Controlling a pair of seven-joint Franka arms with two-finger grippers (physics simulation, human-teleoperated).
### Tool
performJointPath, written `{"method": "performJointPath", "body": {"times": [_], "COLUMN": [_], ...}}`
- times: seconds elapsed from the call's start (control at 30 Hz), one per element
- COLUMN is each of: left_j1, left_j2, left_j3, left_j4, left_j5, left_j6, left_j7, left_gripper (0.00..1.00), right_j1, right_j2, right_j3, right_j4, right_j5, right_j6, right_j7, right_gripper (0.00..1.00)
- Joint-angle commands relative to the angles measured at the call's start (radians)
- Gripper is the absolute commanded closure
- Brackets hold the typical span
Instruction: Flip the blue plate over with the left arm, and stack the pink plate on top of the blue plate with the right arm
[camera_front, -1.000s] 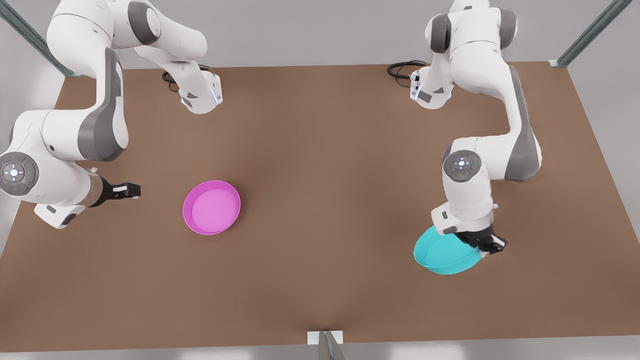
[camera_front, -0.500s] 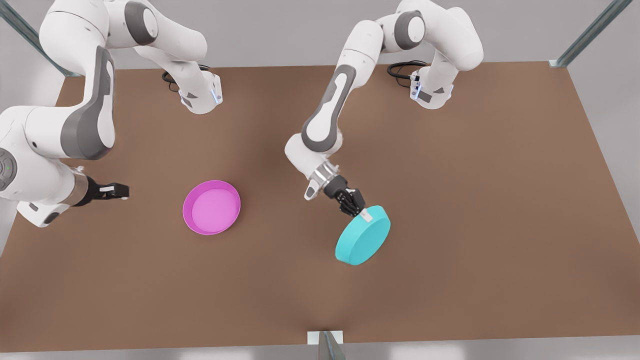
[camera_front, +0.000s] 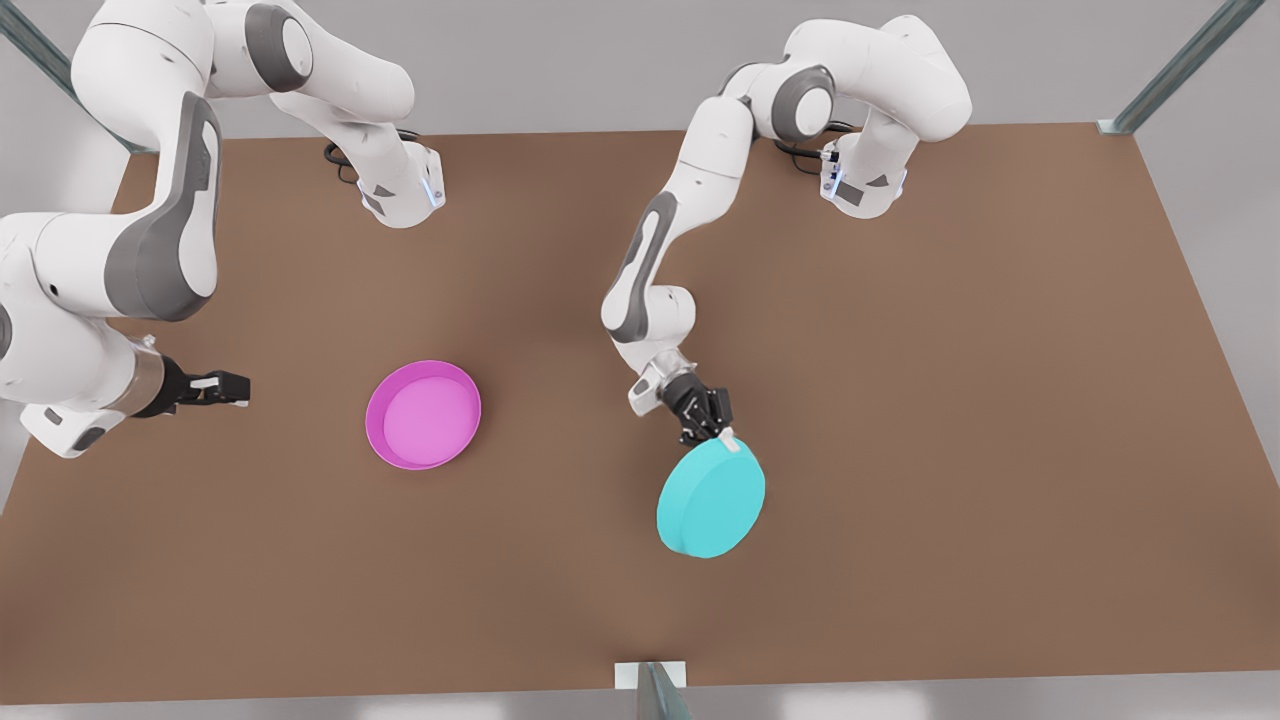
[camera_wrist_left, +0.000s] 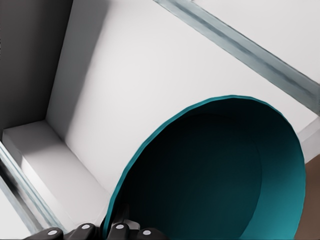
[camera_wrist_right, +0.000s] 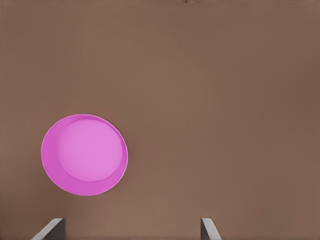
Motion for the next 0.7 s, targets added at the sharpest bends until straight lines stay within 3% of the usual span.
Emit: {"method": "performJointPath", "body": {"times": [0.0, 0.2, 0.3, 0.37, 0.43, 0.47, 0.53, 0.6, 0.67], "left_j1": [-0.001, 0.0, -0.001, -0.001, -0.003, -0.006, -0.017, -0.018, -0.018], "left_j2": [0.012, 0.02, 0.012, 0.011, 0.012, 0.012, 0.015, 0.002, -0.149], "left_j3": [-0.008, -0.025, -0.051, -0.053, -0.06, -0.074, -0.118, -0.218, -0.324], "left_j4": [0.0, 0.002, 0.003, 0.003, 0.005, 0.006, 0.025, 0.161, 0.393], "left_j5": [0.012, 0.009, 0.002, 0.0, -0.003, -0.017, -0.067, -0.24, -0.723], "left_j6": [-0.015, -0.032, -0.046, -0.048, -0.051, -0.054, -0.089, -0.109, -0.185], "left_j7": [-0.831, -0.82, -0.825, -0.825, -0.828, -0.828, -0.826, -0.799, -0.504], "left_gripper": [0.79, 0.79, 0.43, 0.34, 0.1, 0.03, 0.0, 0.0, 0.0], "right_j1": [-0.001, -0.001, -0.004, -0.003, -0.001, -0.001, -0.001, -0.001, -0.009], "right_j2": [-0.002, -0.006, -0.008, -0.008, -0.008, -0.008, -0.008, -0.008, -0.008], "right_j3": [0.001, 0.0, 0.0, 0.0, 0.0, 0.0, 0.0, 0.0, 0.0], "right_j4": [-0.001, -0.001, -0.001, -0.001, -0.001, -0.001, -0.001, -0.001, 0.001], "right_j5": [0.002, -0.012, -0.013, -0.013, -0.015, -0.015, -0.015, -0.017, -0.015], "right_j6": [0.01, 0.0, -0.002, 0.0, 0.0, -0.002, 0.0, -0.002, -0.002], "right_j7": [0.0, -0.007, -0.007, -0.004, -0.004, -0.004, -0.004, -0.004, -0.006], "right_gripper": [0.0, 0.0, 0.0, 0.0, 0.0, 0.0, 0.0, 0.0, 0.0]}}
